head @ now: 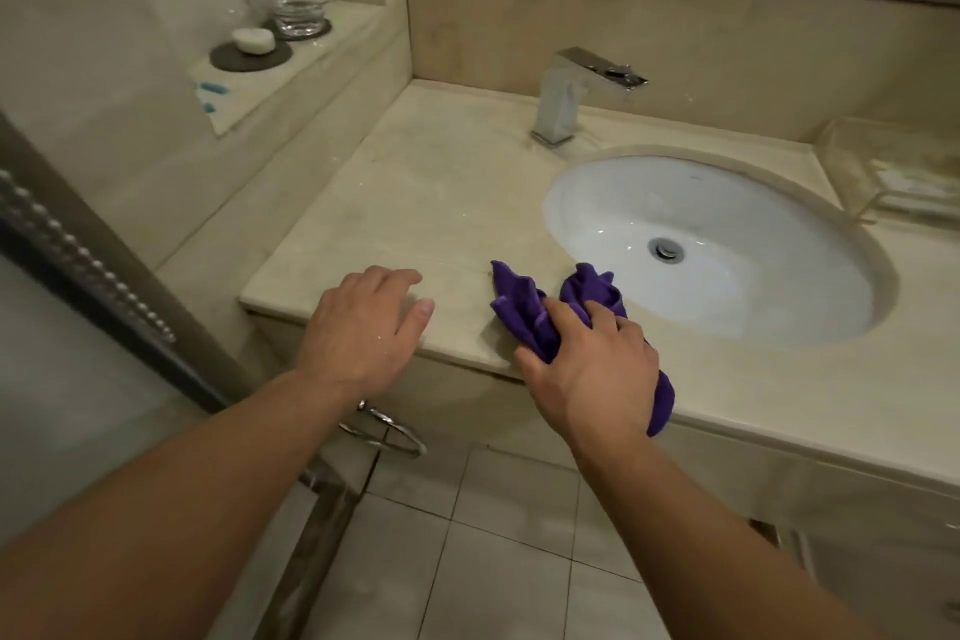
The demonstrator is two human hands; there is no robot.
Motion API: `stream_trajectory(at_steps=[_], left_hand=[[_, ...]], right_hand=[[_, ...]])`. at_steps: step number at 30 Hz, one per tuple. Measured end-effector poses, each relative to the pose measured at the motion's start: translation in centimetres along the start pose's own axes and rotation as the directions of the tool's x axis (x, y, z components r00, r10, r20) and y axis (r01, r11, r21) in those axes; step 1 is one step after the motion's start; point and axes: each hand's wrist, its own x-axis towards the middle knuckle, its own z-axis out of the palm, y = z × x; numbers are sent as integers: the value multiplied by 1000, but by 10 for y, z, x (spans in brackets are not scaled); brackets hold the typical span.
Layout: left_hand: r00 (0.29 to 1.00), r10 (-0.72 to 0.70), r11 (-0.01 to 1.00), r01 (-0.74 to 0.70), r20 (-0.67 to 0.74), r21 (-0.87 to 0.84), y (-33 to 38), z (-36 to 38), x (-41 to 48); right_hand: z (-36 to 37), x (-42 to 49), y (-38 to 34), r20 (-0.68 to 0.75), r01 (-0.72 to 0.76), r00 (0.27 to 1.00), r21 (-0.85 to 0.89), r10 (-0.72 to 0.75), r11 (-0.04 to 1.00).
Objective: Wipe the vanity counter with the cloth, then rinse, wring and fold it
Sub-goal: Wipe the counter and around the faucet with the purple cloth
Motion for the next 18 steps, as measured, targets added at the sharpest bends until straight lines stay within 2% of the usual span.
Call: stream_trajectory(at_steps=[4,6,8,11,12,13,16,18], left_hand=[[999,45,999,-46,11,29,-13,-2,1],[998,70,997,-70,-2,21,-11,-3,8],[996,89,996,-89,-25,3,-3,-2,18],[994,107,994,-108,-31,-9,9,4,27],[994,110,994,-111,-28,-21,14,5,28],[993,114,993,-114,-24,-32,17,7,27],[989,149,989,-149,-10,-16,22,12,27],[988,152,988,-152,-18,-5,23,15,30]], right_hand=[[-19,6,-2,46,97,994,23,-98,995],[-41,18,2,25,92,995,81,-95,992],[-67,30,14,-112,94,990,107,-82,990],[-94,37,48,-410,169,903,65,-128,984],[-98,32,62,-424,209,891,65,-163,976],[-98,26,76,-375,260,899,48,-224,964],[-85,9,113,-93,394,915,-19,-394,919],[-78,8,125,-51,361,930,-68,-365,930]])
